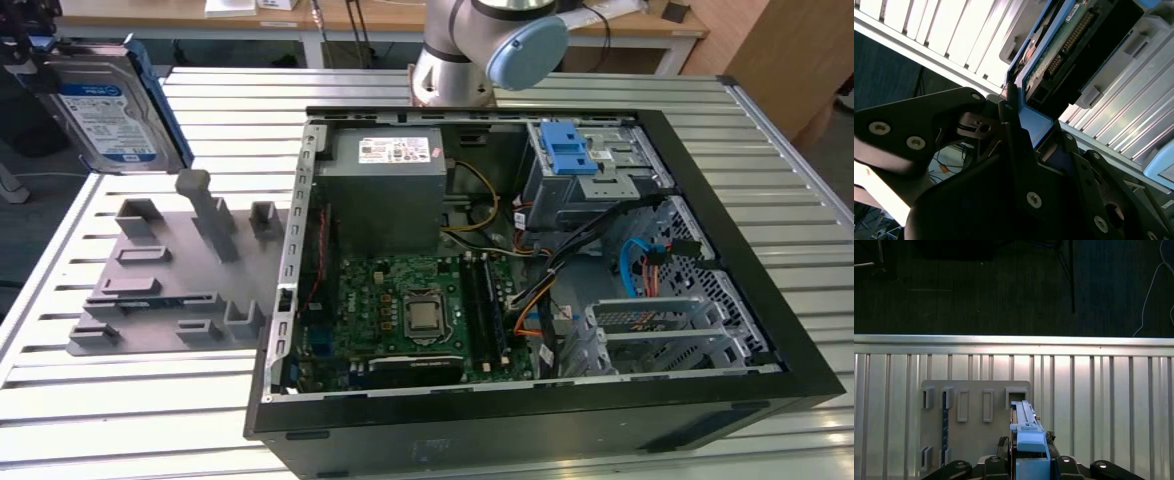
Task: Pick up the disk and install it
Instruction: 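Pick up the disk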
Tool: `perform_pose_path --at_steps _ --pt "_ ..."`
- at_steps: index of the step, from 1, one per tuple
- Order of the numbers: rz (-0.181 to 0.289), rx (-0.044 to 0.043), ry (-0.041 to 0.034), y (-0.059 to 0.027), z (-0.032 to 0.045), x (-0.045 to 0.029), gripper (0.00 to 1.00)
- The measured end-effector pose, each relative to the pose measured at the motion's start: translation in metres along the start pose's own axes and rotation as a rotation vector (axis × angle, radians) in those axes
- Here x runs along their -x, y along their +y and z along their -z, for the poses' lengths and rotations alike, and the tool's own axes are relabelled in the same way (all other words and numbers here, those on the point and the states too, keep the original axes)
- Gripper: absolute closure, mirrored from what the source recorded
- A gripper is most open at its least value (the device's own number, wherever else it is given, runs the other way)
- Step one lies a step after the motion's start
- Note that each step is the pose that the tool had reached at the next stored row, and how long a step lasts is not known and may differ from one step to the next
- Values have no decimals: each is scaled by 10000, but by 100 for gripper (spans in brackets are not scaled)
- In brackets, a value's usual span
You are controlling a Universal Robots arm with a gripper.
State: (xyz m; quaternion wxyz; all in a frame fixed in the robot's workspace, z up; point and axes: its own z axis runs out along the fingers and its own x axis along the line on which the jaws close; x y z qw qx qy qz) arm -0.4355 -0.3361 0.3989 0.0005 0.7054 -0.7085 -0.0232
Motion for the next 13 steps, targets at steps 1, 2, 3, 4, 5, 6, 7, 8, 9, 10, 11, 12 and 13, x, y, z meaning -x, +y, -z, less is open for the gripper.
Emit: perform_pose_path --at_steps 1,2,3,4,5,6,7,8,9,10,11,12,13 --pt "0 -1 0 0 6 0 64" --pt "0 -1 0 1 12 0 64" --pt "0 0 0 1 19 1 64" --pt "0 -1 0 1 25 1 64" --pt "0 0 -1 1 33 1 64" --pt "0 0 0 1 40 1 64" --pt "0 0 0 2 47 2 64" --pt "0 0 0 2 55 2 64" --pt "0 -1 0 2 62 2 64" --pt "0 0 0 3 69 2 64" --pt "0 0 0 3 78 3 64" --pt "0 1 0 3 87 3 64" --pt "0 0 0 3 95 3 64"
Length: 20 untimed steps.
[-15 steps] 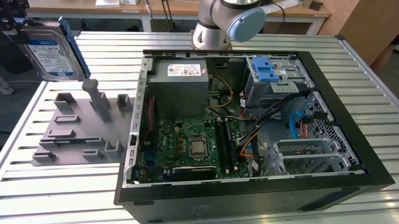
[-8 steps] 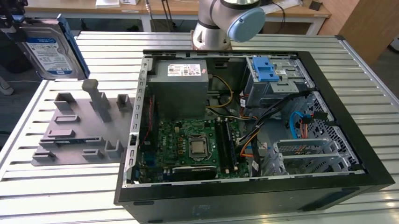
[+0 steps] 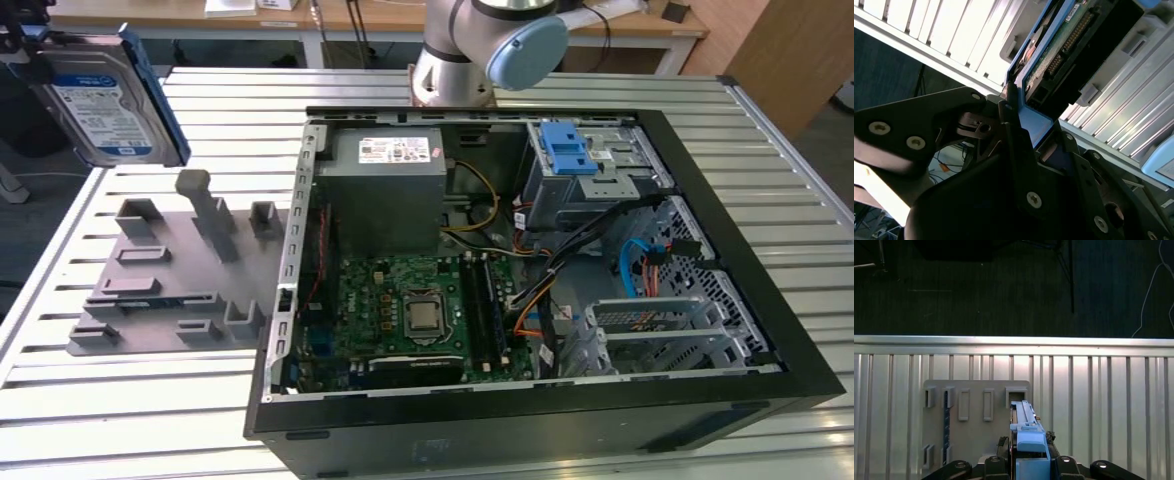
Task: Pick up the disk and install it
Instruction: 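Pick up the disk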
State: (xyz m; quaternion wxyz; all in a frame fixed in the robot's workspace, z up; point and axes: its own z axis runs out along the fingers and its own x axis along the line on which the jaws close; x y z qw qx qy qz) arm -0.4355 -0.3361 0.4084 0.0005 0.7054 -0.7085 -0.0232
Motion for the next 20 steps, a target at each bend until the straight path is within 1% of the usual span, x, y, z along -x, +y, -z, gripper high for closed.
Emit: perform_pose_path --at_steps 20 --pt "0 -2 -1 8 216 7 64"
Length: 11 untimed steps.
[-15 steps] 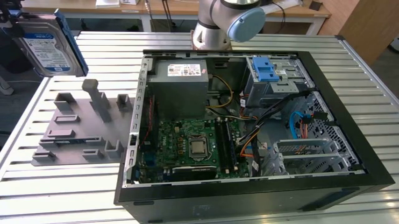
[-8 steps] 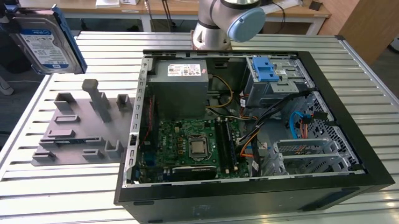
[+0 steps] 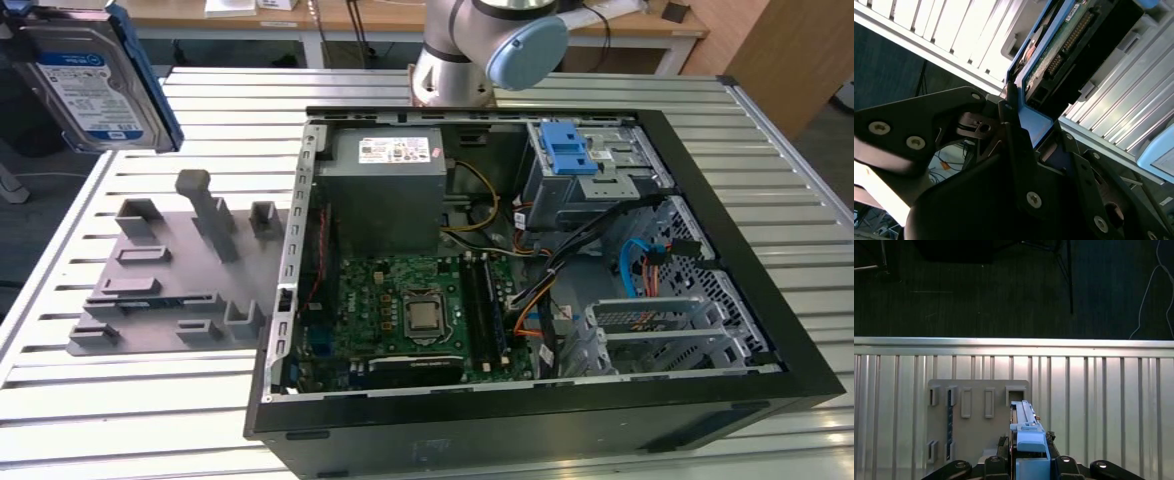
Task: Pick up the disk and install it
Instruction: 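Pick up the disk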
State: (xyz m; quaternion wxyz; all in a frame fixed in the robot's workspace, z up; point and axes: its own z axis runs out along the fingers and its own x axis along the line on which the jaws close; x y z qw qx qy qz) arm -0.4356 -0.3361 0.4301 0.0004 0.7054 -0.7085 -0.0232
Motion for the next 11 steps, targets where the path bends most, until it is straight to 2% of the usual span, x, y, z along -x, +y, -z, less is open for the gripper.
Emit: perform_pose_path --at_steps 11 --pt "0 1 1 3 100 3 64"
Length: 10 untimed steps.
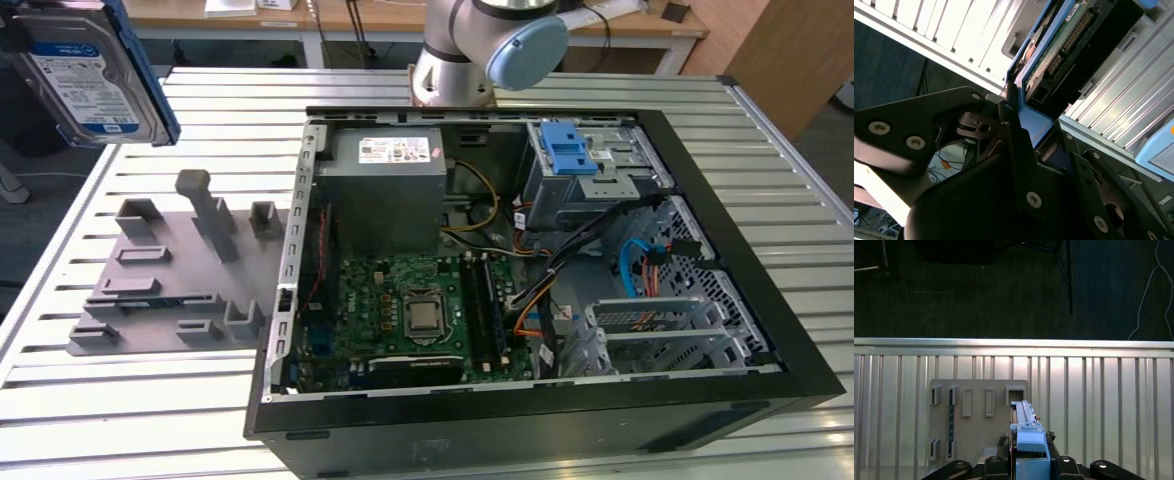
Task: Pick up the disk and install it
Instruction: 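Pick up the disk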
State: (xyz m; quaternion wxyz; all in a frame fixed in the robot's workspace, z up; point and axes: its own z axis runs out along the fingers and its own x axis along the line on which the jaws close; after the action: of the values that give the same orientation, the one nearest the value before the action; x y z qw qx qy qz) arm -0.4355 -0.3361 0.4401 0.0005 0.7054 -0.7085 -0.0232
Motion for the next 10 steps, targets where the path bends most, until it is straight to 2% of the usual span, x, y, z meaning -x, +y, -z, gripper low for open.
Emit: perform_pose_path --at_steps 10 --pt "0 0 0 3 83 3 64"
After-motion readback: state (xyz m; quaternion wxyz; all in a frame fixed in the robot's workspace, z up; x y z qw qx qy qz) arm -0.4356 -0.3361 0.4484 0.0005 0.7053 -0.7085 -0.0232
